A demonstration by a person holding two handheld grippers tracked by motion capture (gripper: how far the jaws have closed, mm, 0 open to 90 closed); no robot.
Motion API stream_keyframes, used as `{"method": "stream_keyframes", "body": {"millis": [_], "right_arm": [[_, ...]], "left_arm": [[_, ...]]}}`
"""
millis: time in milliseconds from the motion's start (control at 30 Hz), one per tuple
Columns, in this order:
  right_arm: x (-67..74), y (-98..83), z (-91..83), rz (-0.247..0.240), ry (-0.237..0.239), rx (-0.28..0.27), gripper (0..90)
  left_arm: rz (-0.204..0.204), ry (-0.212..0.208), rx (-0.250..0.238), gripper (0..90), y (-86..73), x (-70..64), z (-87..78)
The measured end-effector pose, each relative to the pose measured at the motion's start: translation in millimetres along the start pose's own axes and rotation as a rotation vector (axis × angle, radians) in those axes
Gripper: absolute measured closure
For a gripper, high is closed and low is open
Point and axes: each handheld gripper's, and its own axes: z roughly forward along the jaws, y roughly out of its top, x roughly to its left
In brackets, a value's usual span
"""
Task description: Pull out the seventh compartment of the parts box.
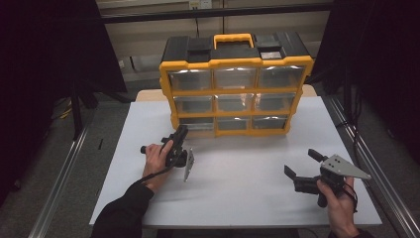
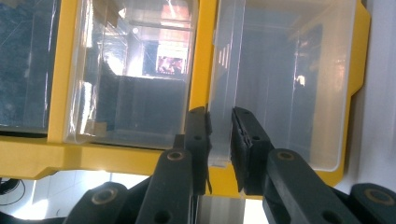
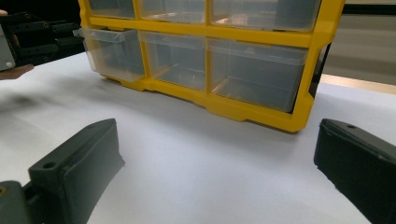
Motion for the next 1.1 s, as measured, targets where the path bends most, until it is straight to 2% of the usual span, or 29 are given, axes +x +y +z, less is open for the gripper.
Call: {"method": "stream_keyframes", "body": {"millis": [67, 100, 133, 167, 233, 267, 300, 333, 367, 500, 600, 633, 667, 700, 733, 833, 867, 900, 1067, 1100], "right_arm": [[0.0, 0.0, 0.1, 0.000, 0.002, 0.002, 0.1], [0.0, -0.2, 0.3, -0.002, 0.004, 0.003, 0.1], [0.0, -0.2, 0.3, -0.001, 0.003, 0.003, 0.2], [-0.1, 0.0, 0.3, -0.001, 0.004, 0.002, 0.2], [-0.1, -0.1, 0.3, -0.003, 0.005, 0.003, 0.2], [-0.2, 0.0, 0.3, -0.003, 0.006, 0.003, 0.2], [-0.2, 0.0, 0.3, -0.003, 0.006, 0.003, 0.2], [-0.1, 0.0, 0.5, -0.003, 0.005, 0.002, 0.2], [-0.1, 0.0, 0.5, -0.004, 0.005, 0.003, 0.2], [-0.3, 0.1, 0.7, -0.002, 0.003, 0.001, 0.2], [-0.4, 0.1, 1.2, -0.003, 0.006, 0.000, 0.2], [-0.4, 0.1, 1.4, -0.002, 0.005, 0.000, 0.2], [-0.2, 0.2, 1.7, -0.001, 0.006, -0.001, 0.2], [-0.1, 0.2, 1.8, -0.002, 0.007, -0.002, 0.2], [-0.1, 0.2, 1.7, -0.003, 0.008, -0.001, 0.2], [-0.1, 0.2, 1.6, -0.004, 0.006, -0.003, 0.2], [-0.1, 0.2, 1.7, -0.003, 0.008, -0.003, 0.2], [-0.1, 0.2, 1.7, -0.003, 0.008, -0.002, 0.1], [-0.1, 0.2, 1.5, -0.002, 0.006, -0.003, 0.1], [-0.2, 0.2, 1.5, -0.003, 0.007, -0.002, 0.1]], "left_arm": [[0.008, -0.002, 0.000, 77.8, 0.0, 0.6, -1.3], [-0.044, 0.028, -0.032, 77.8, -0.6, -2.7, 0.2], [-0.005, -0.016, -0.002, 77.8, 0.2, -0.7, -2.7], [-0.009, -0.001, -0.022, 77.9, 0.3, -0.9, -2.1], [0.018, -0.003, -0.005, 78.0, 0.8, 0.4, -4.2], [0.013, -0.009, -0.014, 78.0, 0.5, 0.2, -3.9], [0.024, -0.001, 0.003, 78.1, 1.3, 0.2, -5.4], [0.030, 0.003, -0.002, 78.2, 1.5, 0.2, -5.2], [0.032, -0.010, 0.001, 78.3, 1.4, 0.3, -5.5], [0.016, 0.002, -0.015, 78.3, 2.1, -0.4, -6.8], [0.031, -0.012, -0.009, 78.3, 2.8, 1.2, -9.6], [0.023, -0.005, -0.009, 78.3, 3.2, 0.4, -10.5], [0.035, -0.002, -0.001, 78.3, 3.4, 1.1, -11.9], [0.008, -0.002, -0.005, 78.3, 2.9, -0.4, -12.1], [0.025, -0.011, 0.008, 78.3, 2.9, 1.0, -13.6], [0.031, -0.021, -0.005, 78.2, 2.7, 2.1, -13.9], [0.005, -0.003, -0.016, 78.2, 2.7, 0.2, -13.6], [0.035, -0.011, 0.002, 78.2, 3.4, 2.3, -15.5], [0.021, -0.023, -0.006, 78.1, 2.9, 3.0, -16.3], [0.023, -0.013, 0.000, 78.1, 3.2, 2.8, -17.0]]}}
